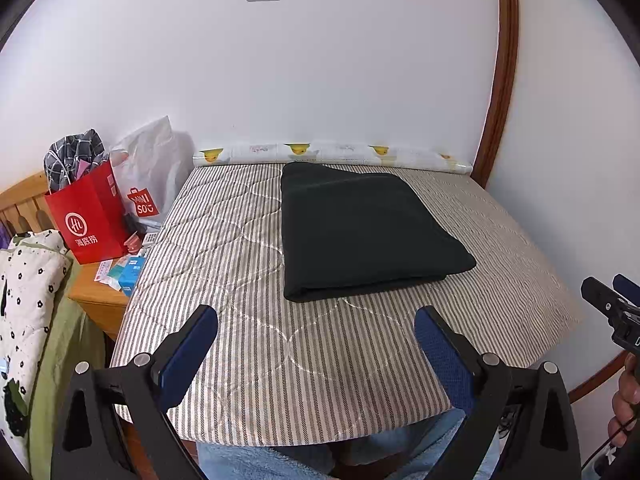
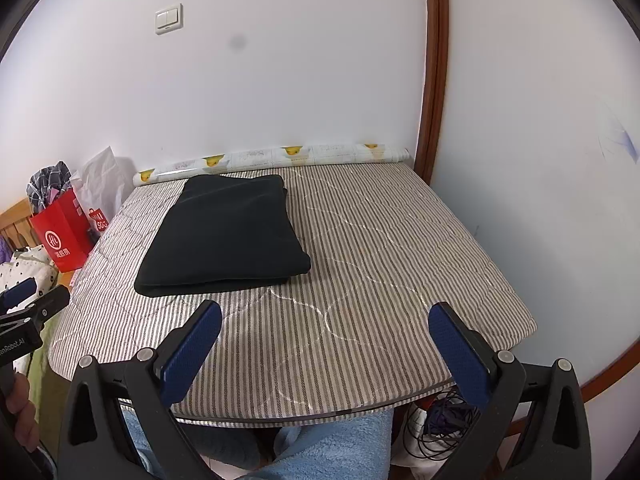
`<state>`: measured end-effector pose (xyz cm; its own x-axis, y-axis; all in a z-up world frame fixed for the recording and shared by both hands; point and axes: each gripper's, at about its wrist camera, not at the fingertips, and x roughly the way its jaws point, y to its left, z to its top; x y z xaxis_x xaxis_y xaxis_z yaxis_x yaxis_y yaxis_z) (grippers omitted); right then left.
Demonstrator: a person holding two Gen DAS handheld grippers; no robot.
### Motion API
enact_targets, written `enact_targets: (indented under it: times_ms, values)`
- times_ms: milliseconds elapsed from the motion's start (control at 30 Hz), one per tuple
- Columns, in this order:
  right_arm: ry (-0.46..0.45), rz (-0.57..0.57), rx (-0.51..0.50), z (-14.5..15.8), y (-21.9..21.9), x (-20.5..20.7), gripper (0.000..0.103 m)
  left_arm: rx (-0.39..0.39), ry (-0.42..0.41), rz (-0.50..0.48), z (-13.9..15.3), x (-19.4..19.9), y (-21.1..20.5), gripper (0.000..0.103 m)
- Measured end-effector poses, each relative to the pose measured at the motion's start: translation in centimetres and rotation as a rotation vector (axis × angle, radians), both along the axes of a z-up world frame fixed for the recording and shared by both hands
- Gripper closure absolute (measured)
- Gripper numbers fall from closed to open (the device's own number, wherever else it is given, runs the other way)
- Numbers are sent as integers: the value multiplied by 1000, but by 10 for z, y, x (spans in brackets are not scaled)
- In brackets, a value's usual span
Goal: Fold small clothes
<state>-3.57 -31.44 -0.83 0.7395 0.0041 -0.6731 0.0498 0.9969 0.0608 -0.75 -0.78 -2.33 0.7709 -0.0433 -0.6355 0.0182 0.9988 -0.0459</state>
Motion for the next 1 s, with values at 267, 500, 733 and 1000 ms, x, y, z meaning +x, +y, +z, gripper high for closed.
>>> enact_targets:
  times_ms: [267,500,733,1000]
  values:
    - [-3,5,0,2,4,-2,1,-2,-8,-4,3,-2,0,3]
    - [-3,5,2,2,5,-2,1,-3,-9,-3,3,-3,0,3]
    - [-2,9,2,2,5,-3,1,-6,-7,-1,4,-3,-2,3]
    - [-3,14,0,3,7,-4,1,-8,-11,-2,5,-4,-2,3]
